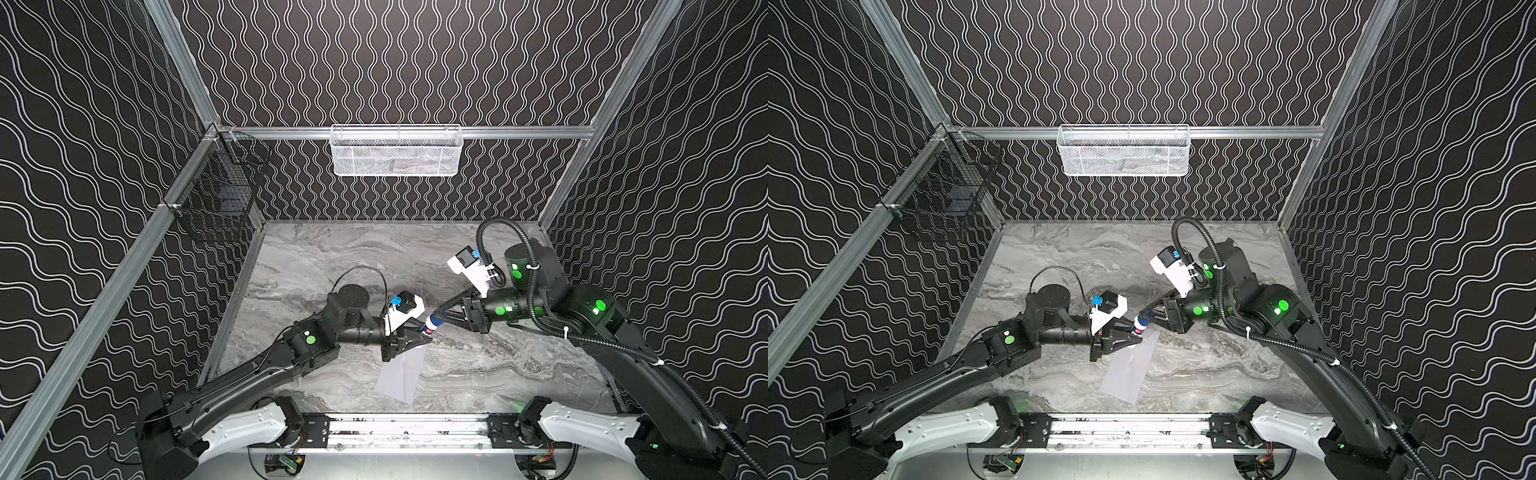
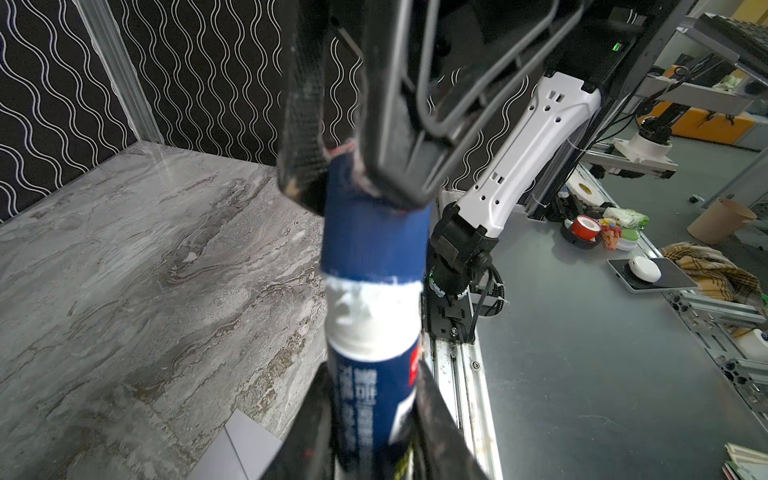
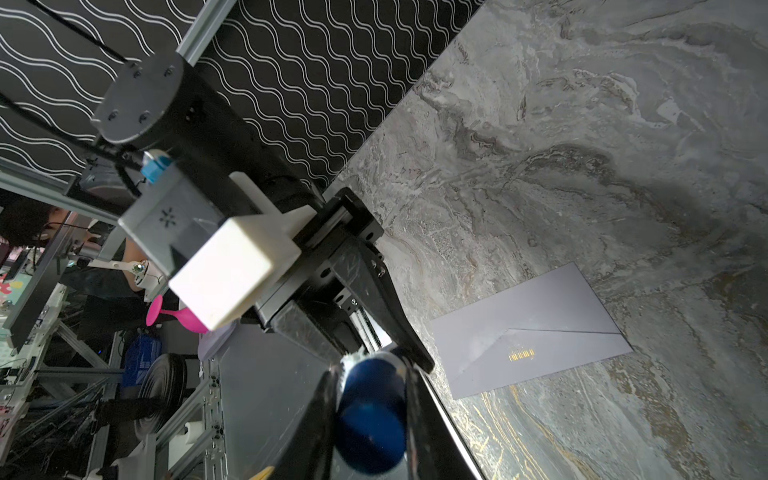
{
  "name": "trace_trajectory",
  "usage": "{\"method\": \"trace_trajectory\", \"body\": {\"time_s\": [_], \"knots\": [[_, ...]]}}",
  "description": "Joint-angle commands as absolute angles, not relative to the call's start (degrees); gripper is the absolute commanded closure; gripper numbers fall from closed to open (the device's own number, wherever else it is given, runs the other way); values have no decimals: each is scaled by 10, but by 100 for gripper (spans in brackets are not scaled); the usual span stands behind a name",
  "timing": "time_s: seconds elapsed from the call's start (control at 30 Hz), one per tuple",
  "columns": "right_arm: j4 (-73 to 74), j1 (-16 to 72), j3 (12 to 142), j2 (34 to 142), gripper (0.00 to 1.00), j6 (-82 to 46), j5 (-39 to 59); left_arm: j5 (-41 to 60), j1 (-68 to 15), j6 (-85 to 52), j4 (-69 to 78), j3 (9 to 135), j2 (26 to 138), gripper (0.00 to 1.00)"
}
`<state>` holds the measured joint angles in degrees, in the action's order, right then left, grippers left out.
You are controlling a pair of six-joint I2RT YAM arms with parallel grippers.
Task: Place the letter into the envelope and seal it
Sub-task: 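Lift the blue cap and carry it to the glue stick's top, then press the blue cap down onto the glue stick held by the left gripper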
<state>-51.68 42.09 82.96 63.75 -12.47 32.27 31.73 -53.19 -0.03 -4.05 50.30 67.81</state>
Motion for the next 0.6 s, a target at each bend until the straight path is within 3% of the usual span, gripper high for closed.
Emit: {"method": "trace_trajectory", "body": {"time_s": [0.0, 0.57], "knots": [[-556, 430, 838, 651, 93, -91, 318, 349, -533, 16, 12, 509, 675, 100], [-579, 473, 833, 679, 92, -60, 283, 328, -533, 10, 6, 514, 664, 100]]}}
